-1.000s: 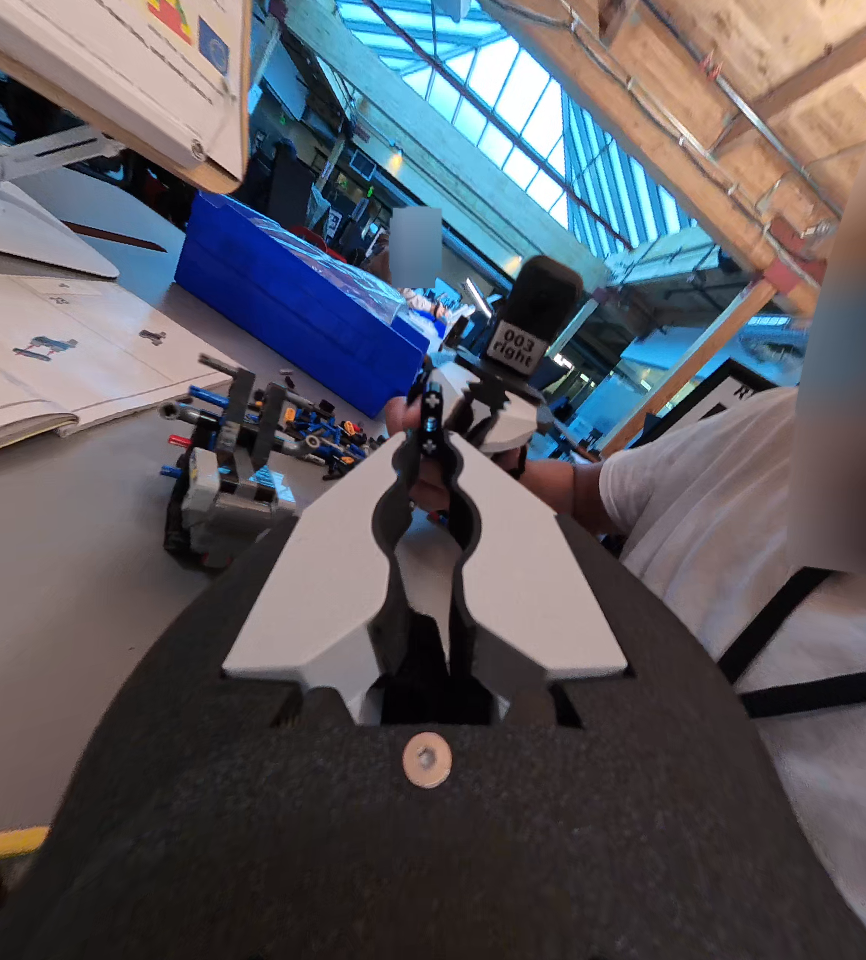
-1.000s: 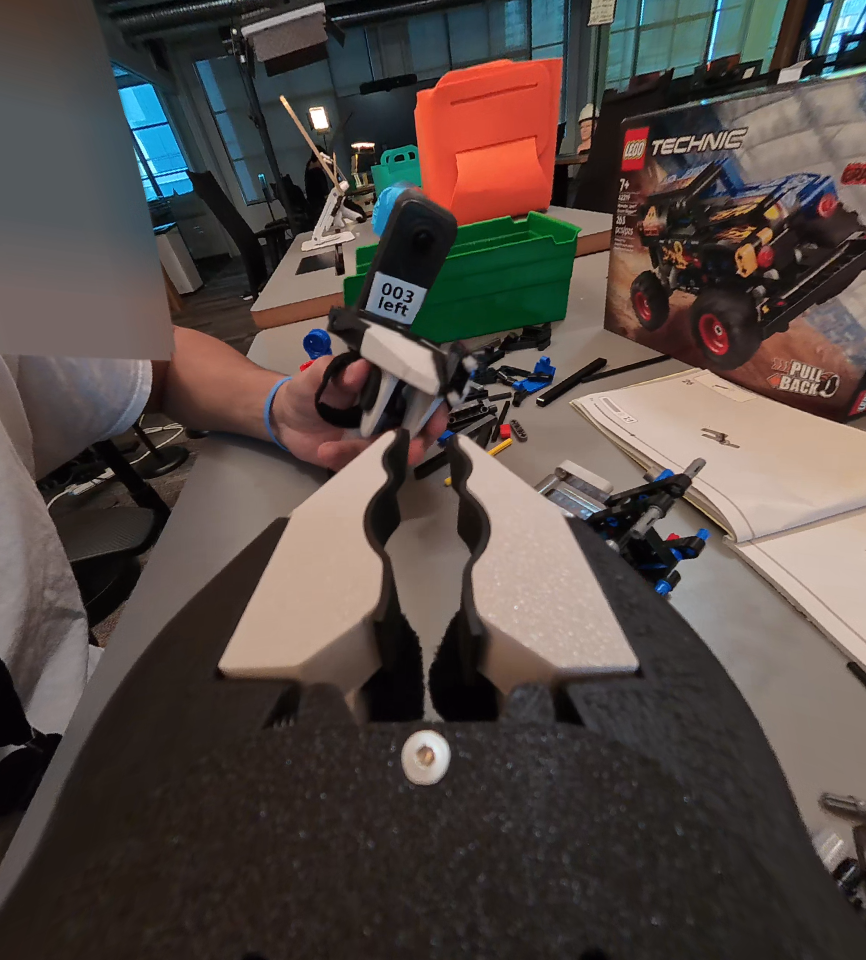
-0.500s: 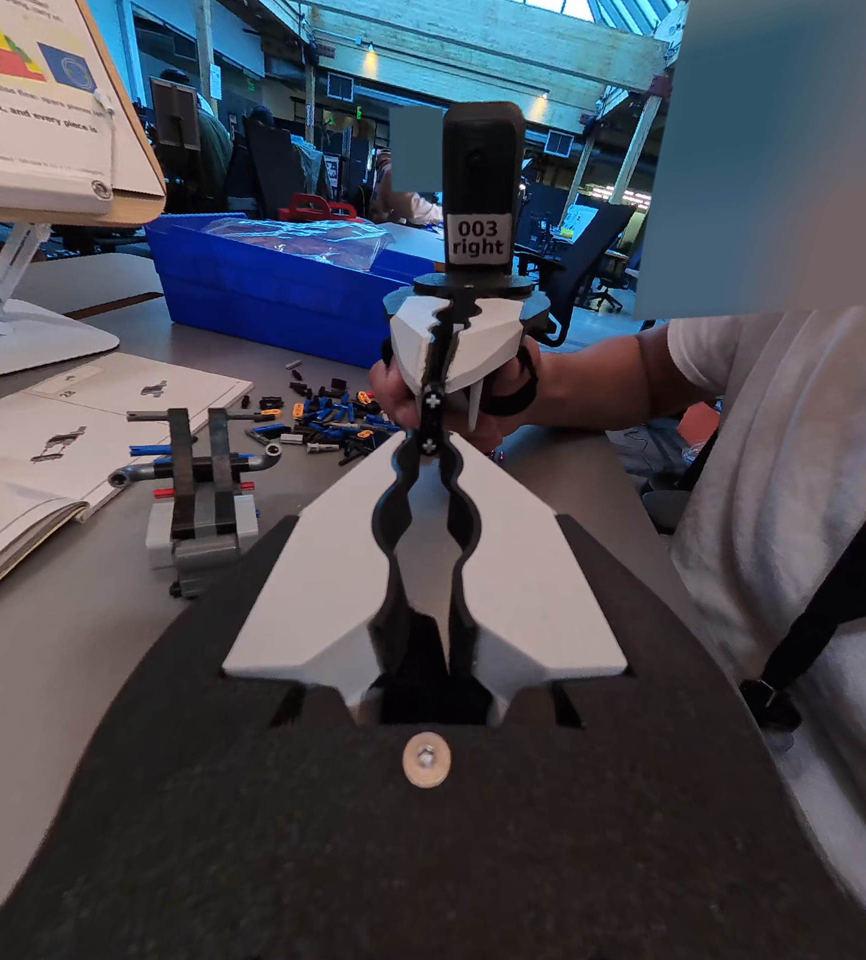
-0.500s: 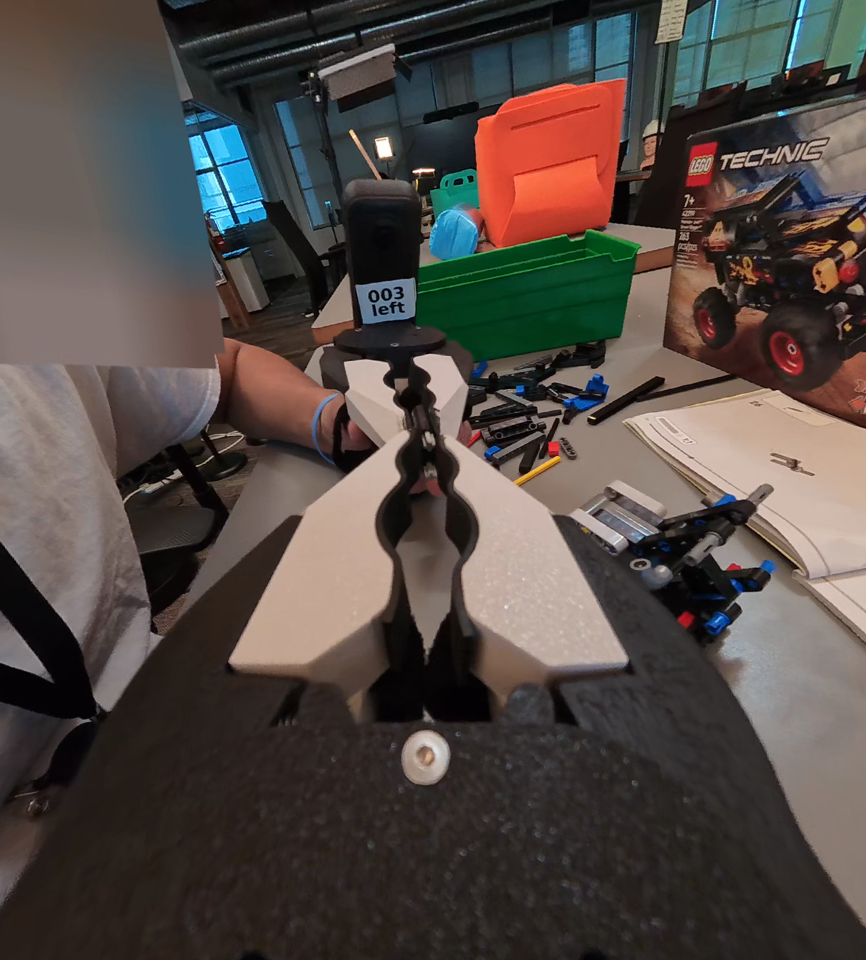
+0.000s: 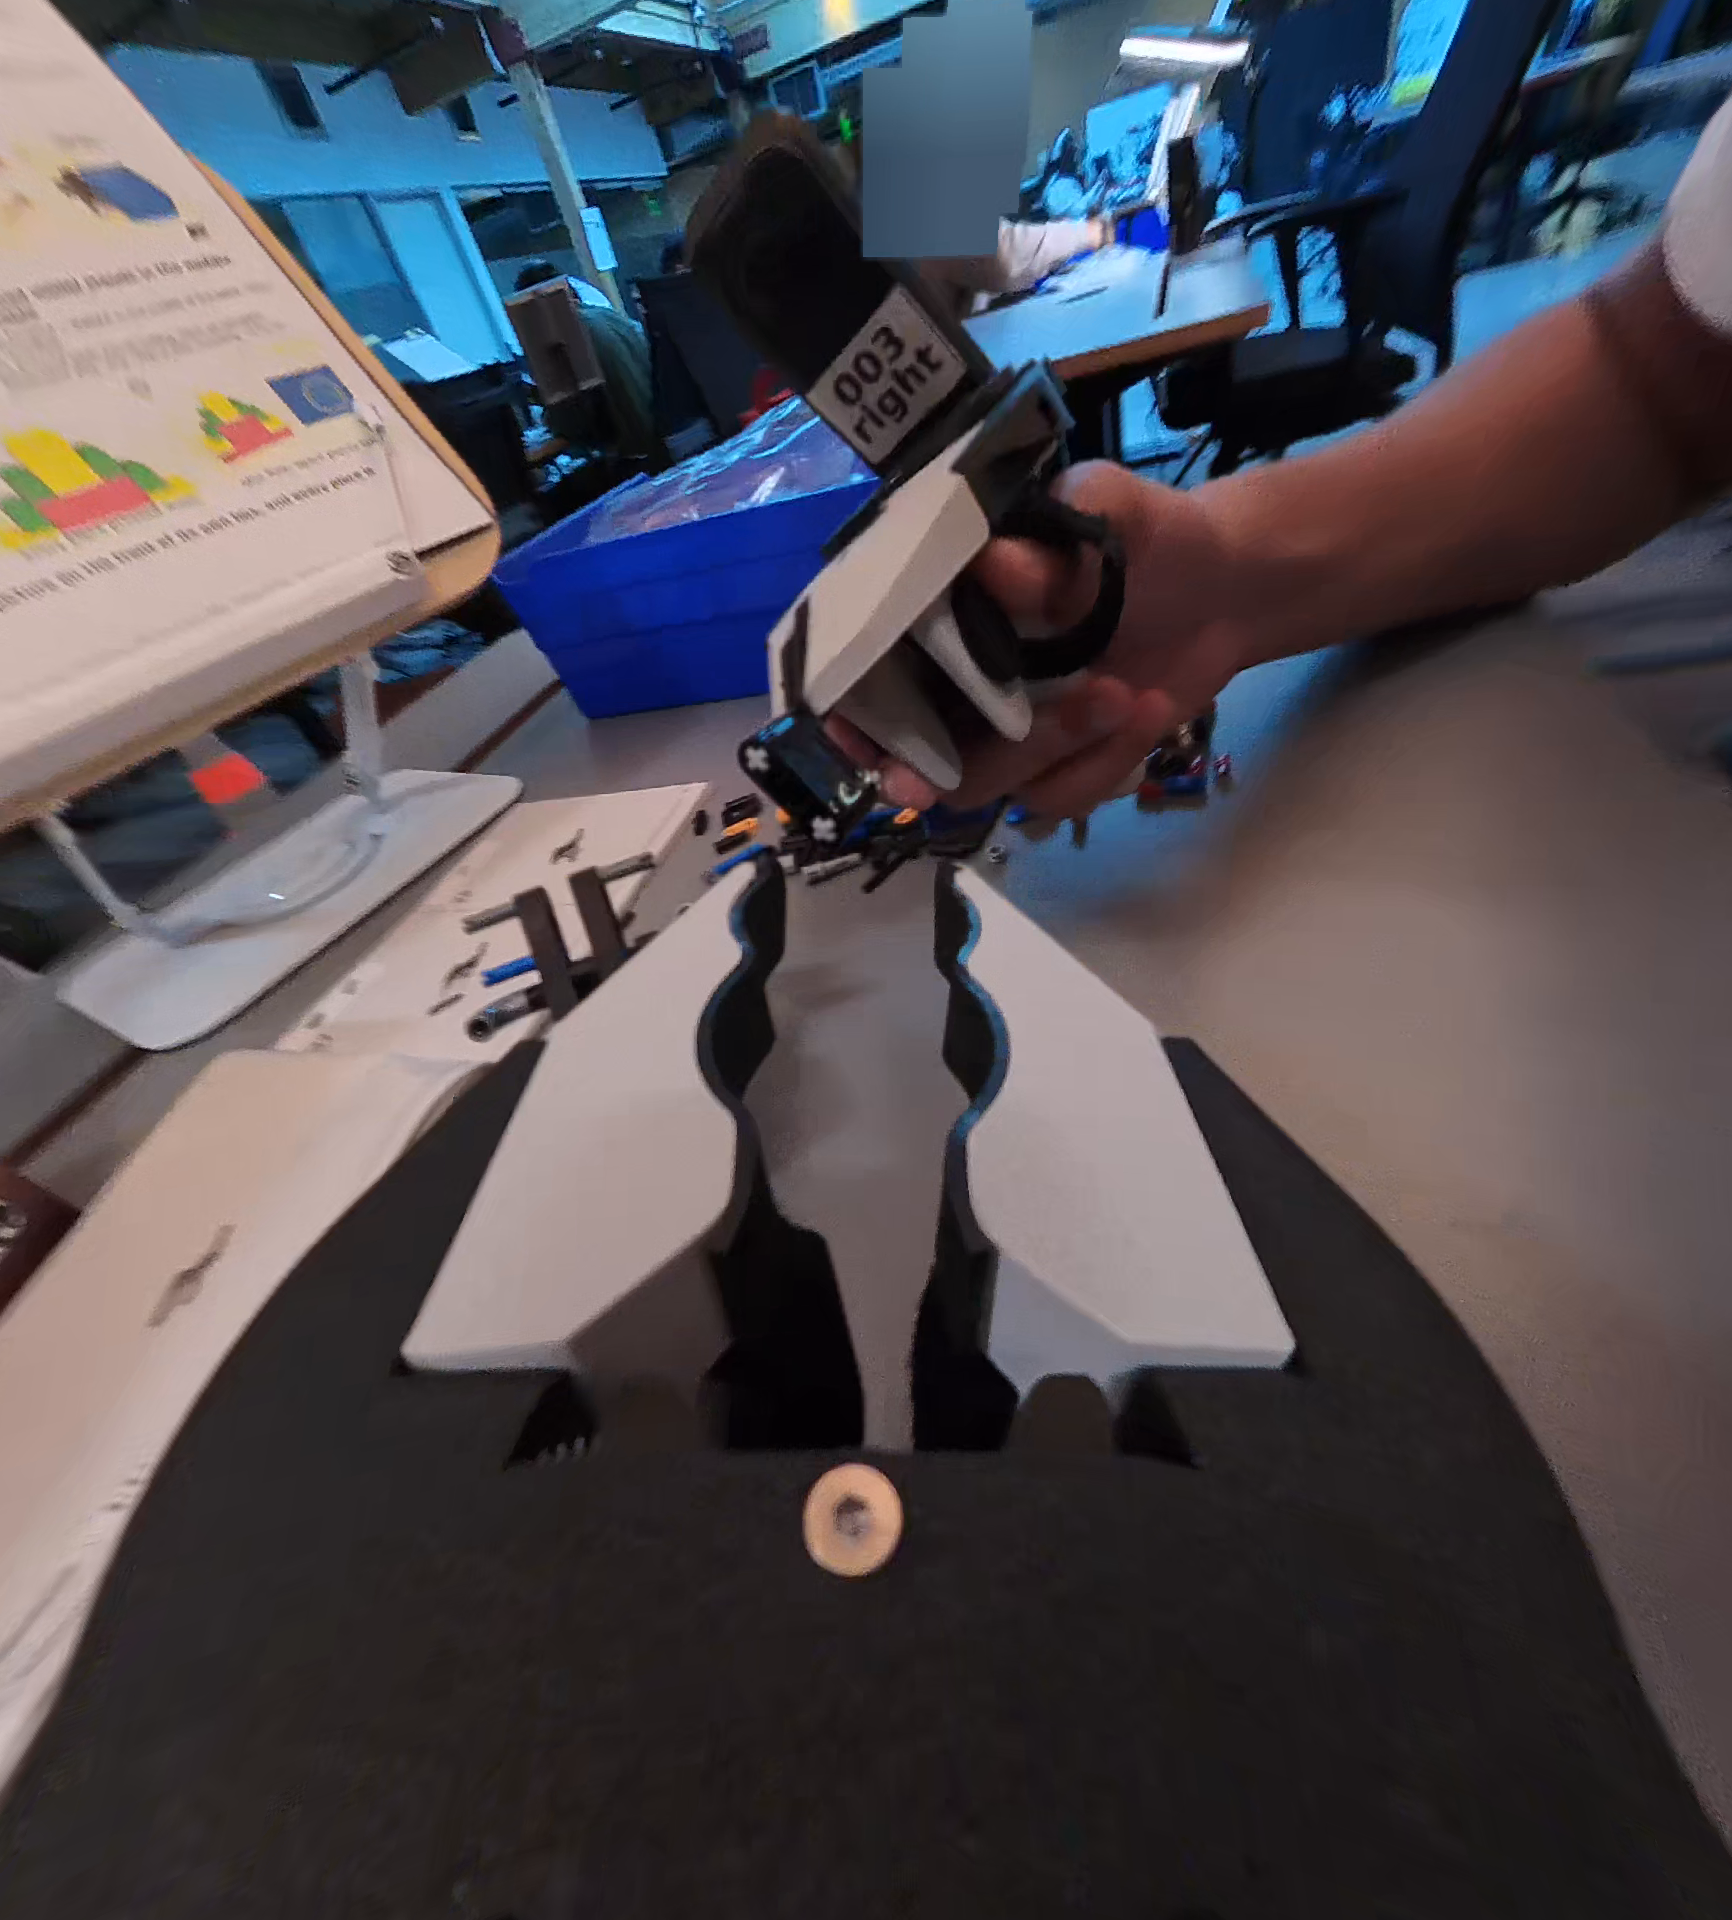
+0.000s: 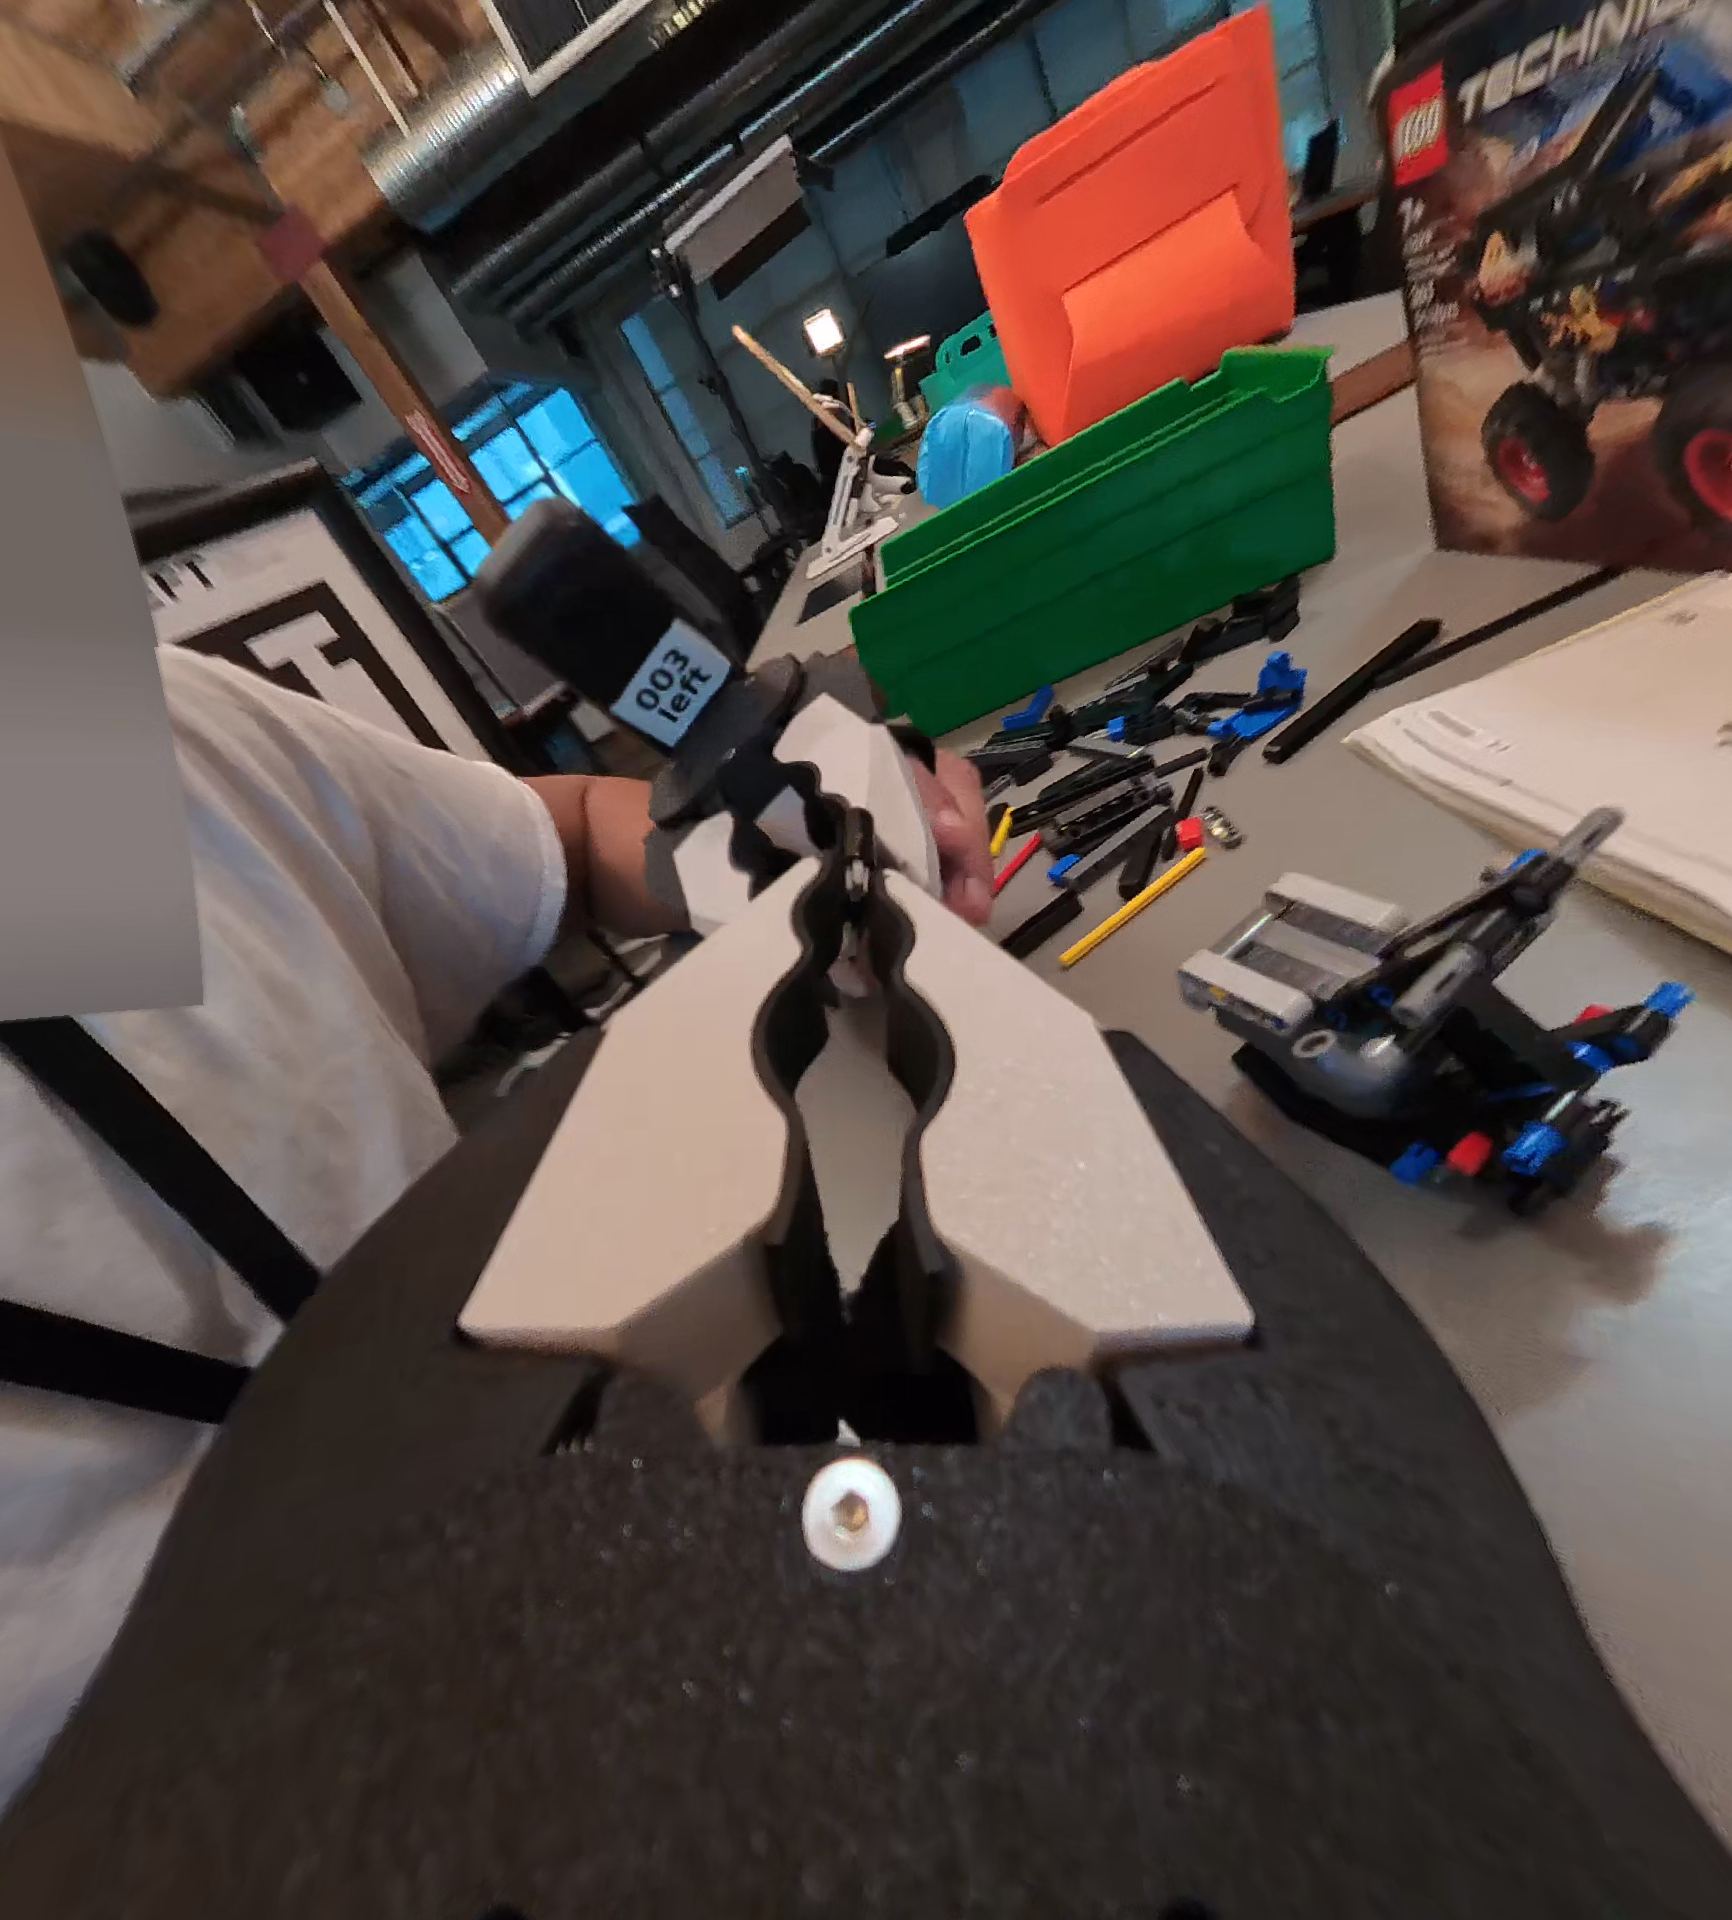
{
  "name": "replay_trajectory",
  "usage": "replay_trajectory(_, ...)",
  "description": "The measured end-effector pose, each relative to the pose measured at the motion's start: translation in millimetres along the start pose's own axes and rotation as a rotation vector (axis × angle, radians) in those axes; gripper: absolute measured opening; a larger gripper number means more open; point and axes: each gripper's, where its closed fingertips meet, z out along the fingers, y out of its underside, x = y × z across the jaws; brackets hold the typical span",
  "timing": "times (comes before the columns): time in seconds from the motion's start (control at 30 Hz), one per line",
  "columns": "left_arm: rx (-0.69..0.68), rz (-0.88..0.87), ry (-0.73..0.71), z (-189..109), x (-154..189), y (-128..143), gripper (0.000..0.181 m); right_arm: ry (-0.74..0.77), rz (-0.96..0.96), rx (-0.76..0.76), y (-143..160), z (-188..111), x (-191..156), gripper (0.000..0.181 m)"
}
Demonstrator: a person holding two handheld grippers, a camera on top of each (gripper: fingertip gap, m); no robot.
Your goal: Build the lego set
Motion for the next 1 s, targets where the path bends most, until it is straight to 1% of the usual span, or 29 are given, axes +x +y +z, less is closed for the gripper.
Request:
replay_trajectory(0.07, -0.017, 0.062, -0.048, 0, -2, 0, 0.031, -0.034, 0.074, -0.004, 0, 0, -1, 0.003)
replay_trajectory(0.13, -0.022, 0.087, -0.081, 0, -5, -2, 0.039, -0.065, 0.141, -0.024, 4, 1, -2, 0.003)
replay_trajectory(0.17, -0.019, 0.089, -0.082, -1, -5, -3, 0.042, -0.083, 0.169, -0.022, 5, 1, -3, 0.003)
replay_trajectory(0.23, 0.008, 0.045, -0.044, -2, -2, -7, 0.039, -0.112, 0.205, -0.029, 7, 2, -5, 0.003)
replay_trajectory(0.3, 0.042, -0.072, 0.04, -3, 3, -11, 0.033, -0.103, 0.133, -0.014, 7, 3, -6, 0.003)
replay_trajectory(0.4, 0.101, -0.294, 0.164, -6, 7, -18, 0.027, -0.081, -0.05, -0.005, 7, 4, -12, 0.003)
replay_trajectory(0.47, 0.141, -0.371, 0.191, -8, 4, -22, 0.023, -0.07, -0.125, -0.007, 8, 6, -15, 0.003)
replay_trajectory(0.53, 0.13, -0.379, 0.201, -8, 4, -20, 0.01, -0.035, -0.178, -0.008, 8, 7, -14, 0.003)
replay_trajectory(0.6, 0.101, -0.353, 0.197, -6, 6, -16, 0.005, -0.009, -0.221, -0.006, 8, 8, -12, 0.003)
replay_trajectory(0.7, 0.084, -0.338, 0.209, -4, 10, -12, 0.006, -0.011, -0.226, -0.006, 9, 9, -14, 0.003)
replay_trajectory(0.83, 0.091, -0.349, 0.199, -4, 8, -13, 0.009, -0.01, -0.232, 0.024, 4, 8, -16, 0.003)
replay_trajectory(1.0, 0.083, -0.353, 0.21, -2, 9, -12, 0.01, -0.013, -0.217, 0.039, 3, 8, -16, 0.003)
